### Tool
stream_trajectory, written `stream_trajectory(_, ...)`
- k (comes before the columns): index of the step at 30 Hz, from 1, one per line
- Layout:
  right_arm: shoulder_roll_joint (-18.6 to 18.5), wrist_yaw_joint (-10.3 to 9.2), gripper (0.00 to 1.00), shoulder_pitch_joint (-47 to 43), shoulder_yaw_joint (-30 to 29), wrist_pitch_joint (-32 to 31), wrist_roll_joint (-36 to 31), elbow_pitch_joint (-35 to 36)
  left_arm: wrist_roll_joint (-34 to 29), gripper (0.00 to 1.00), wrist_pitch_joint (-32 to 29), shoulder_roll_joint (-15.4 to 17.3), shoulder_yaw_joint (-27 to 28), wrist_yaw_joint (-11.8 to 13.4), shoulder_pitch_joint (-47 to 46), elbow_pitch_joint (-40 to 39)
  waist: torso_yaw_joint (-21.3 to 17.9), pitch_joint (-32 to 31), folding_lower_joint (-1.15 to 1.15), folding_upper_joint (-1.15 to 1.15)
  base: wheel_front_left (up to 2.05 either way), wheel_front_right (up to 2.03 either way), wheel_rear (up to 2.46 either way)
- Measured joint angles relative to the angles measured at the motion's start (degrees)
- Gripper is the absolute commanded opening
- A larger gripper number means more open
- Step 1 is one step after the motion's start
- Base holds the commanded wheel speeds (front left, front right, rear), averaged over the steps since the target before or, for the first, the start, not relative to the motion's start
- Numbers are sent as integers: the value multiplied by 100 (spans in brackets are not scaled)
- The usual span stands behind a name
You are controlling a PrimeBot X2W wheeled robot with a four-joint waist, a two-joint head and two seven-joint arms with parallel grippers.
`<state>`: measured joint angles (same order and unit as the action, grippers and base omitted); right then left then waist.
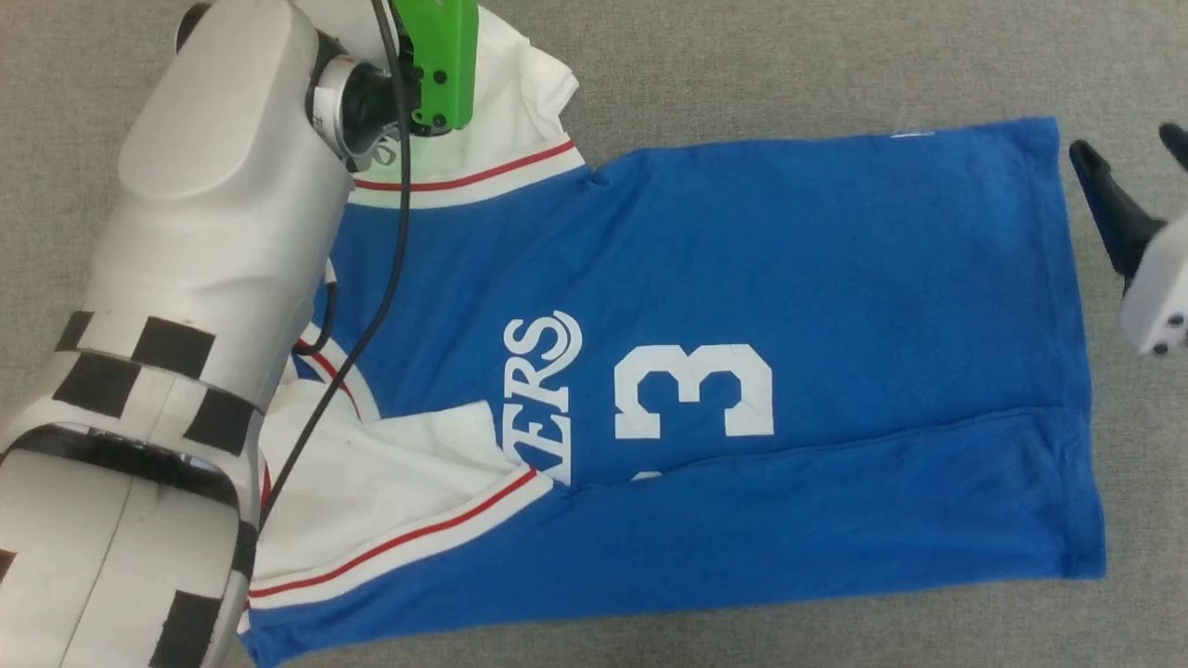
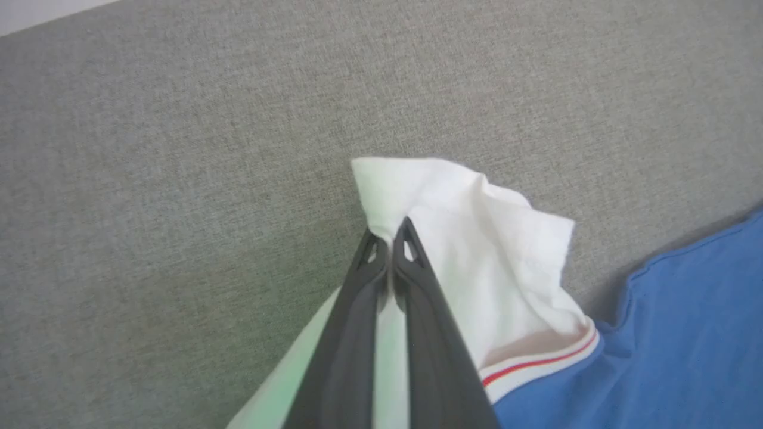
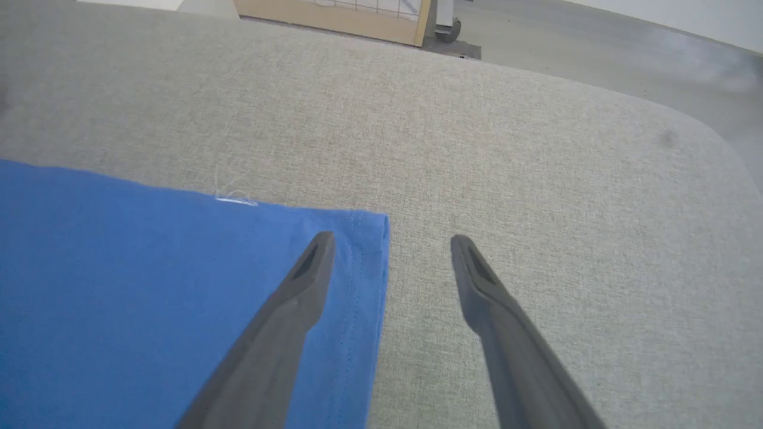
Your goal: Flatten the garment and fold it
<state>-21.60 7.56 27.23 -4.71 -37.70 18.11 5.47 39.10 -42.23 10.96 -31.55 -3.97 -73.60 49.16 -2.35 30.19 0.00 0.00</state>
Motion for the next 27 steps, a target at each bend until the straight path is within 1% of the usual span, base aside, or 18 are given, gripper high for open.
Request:
stream_trajectory(1, -65, -1, 100, 159, 94, -265, -24, -15, 12, 0, 1, 10, 27, 1, 1, -51, 1, 1, 0, 0, 0, 0, 0)
stream_trajectory(3, -208, 0, 100, 554, 297, -1021, -91, -122, 34, 0, -11, 49, 52, 2, -1, -189, 10, 20, 0, 0, 0, 0, 0)
stream_trajectory(6, -441, 0, 100, 1047, 683, -1992, -204, -308, 52, 0, -57, 96, 68, 8, 0, -411, 46, 80, 0, 0, 0, 0, 0)
stream_trajectory(10, -662, 0, 100, 1527, 1178, -2886, -268, -545, 156, 0, -111, 155, 79, 58, 7, -719, 121, 180, 0, 0, 0, 0, 0)
stream_trajectory(13, -734, 0, 100, 1734, 1413, -3143, -269, -719, 175, 0, -134, 169, 84, 102, 19, -944, 191, 258, 0, 0, 0, 0, 0)
stream_trajectory(18, -748, 0, 100, 1853, 1728, -3145, -256, -972, 189, 0, -166, 209, 89, 153, 86, -1268, 295, 393, 0, 0, 0, 0, 0)
stream_trajectory(24, -854, -1, 100, 1913, 1846, -3137, -49, -1089, 227, 0, -204, 311, 91, 196, 223, -1550, 368, 517, 0, 0, 0, 0, 0)
stream_trajectory(25, -854, -1, 49, 1917, 1836, -3147, 12, -1110, 227, 0, -211, 333, 93, 204, 242, -1584, 370, 526, 0, 0, 0, 0, 0)
stream_trajectory(26, -856, -1, 21, 1924, 1828, -3147, 57, -1116, 237, 0, -215, 359, 107, 211, 266, -1625, 367, 533, 0, 0, 0, 0, 0)
stream_trajectory(27, -866, -1, 0, 1929, 1828, -3147, 79, -1116, 245, 0, -216, 387, 113, 226, 292, -1662, 361, 535, 0, 0, 0, 0, 0)
